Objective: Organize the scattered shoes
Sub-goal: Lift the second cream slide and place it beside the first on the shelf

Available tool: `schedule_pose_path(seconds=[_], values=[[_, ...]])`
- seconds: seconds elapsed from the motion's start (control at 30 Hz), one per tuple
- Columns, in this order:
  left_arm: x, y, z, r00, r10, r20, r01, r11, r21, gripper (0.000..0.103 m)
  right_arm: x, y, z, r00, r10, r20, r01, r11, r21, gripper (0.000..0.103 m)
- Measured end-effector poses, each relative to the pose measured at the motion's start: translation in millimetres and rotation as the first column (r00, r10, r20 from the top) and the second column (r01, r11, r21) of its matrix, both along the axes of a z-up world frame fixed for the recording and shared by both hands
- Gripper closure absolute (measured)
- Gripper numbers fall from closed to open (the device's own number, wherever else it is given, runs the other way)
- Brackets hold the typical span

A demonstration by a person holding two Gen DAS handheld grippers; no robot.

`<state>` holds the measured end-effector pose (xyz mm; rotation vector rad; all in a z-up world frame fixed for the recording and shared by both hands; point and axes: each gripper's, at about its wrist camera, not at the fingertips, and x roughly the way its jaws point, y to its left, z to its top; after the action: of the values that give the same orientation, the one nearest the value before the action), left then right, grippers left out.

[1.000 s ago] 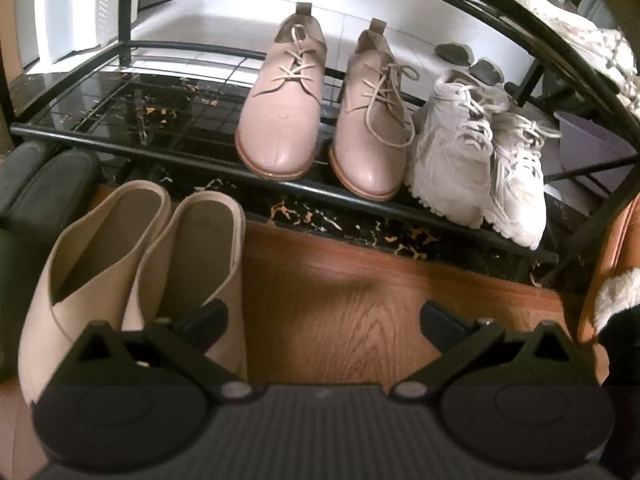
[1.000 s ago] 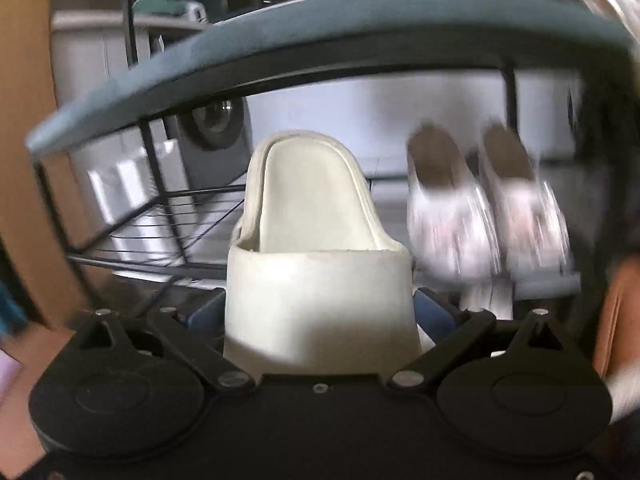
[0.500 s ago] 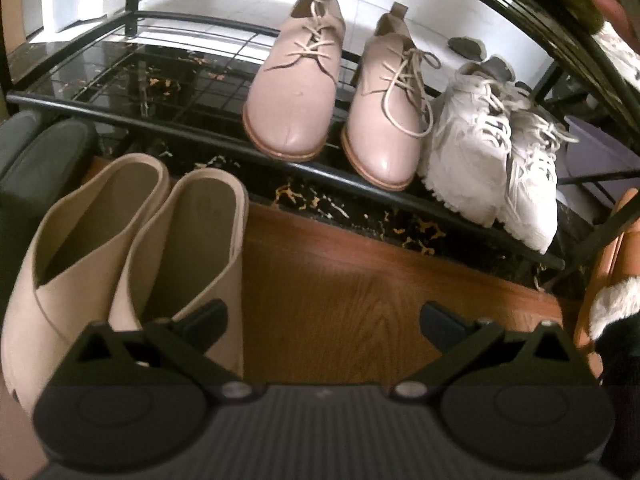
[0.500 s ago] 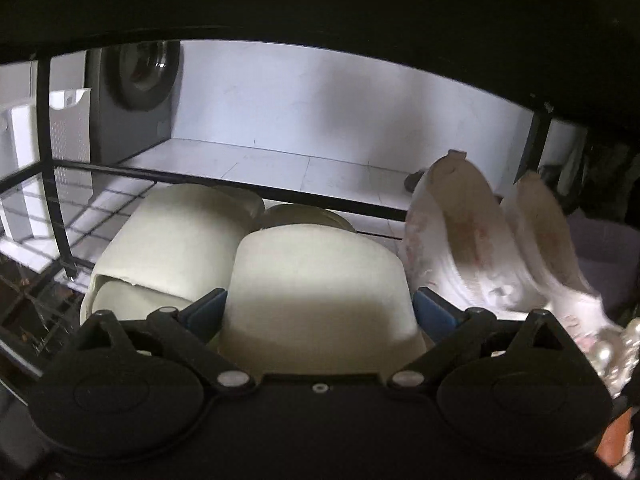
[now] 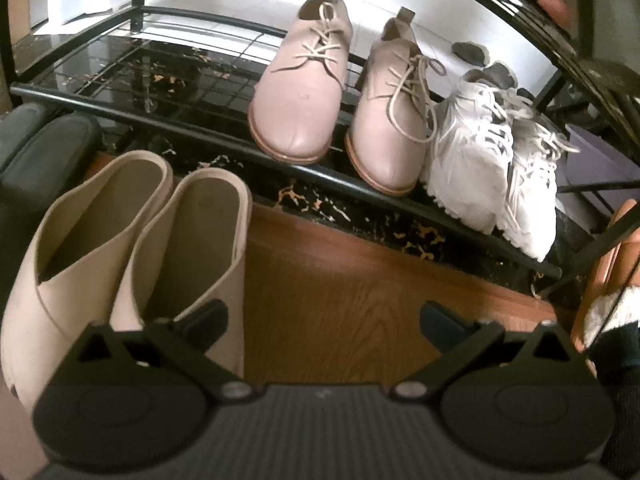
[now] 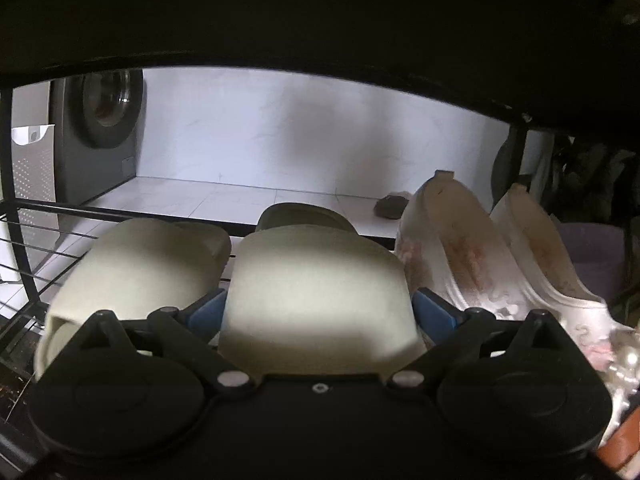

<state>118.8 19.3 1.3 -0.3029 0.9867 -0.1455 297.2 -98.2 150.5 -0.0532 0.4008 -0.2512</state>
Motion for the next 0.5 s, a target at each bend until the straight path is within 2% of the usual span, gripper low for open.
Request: schedule_pose_path(seconds=[0.17,0.27,0.43,0.5], values=[[0.7,-0.9,-2.0,1.0,-0.003,-0.008,0.003,1.0,-0.001,0.001,7.8,1.3,-0.2,0.998,0.03,-0.05,-0.03,1.0,-0.008,0.001],[0.9,-1.5,-1.8,1.0,-0.007,-0.007,0.007,1.0,0.001,0.001,7.9,-2.9,0.8,0.996,0.031,-0.08,-0.028,0.999,0.046,0.0],[1.3,0.8,-0.7,1.0,0.005,-0.009,-0.005,1.0,-0.011,0.001,-21.0,15.7,3.4,0.993,0.118,-0.003,-0.118,0.989,-0.089,0.0],[1.2,0.1,-1.0,1.0,0.001,-0.011,-0.001,1.0,-0.013,0.001,-32.2,24.6,6.7,0.985,0.172,0.029,-0.168,0.98,-0.106,0.0]])
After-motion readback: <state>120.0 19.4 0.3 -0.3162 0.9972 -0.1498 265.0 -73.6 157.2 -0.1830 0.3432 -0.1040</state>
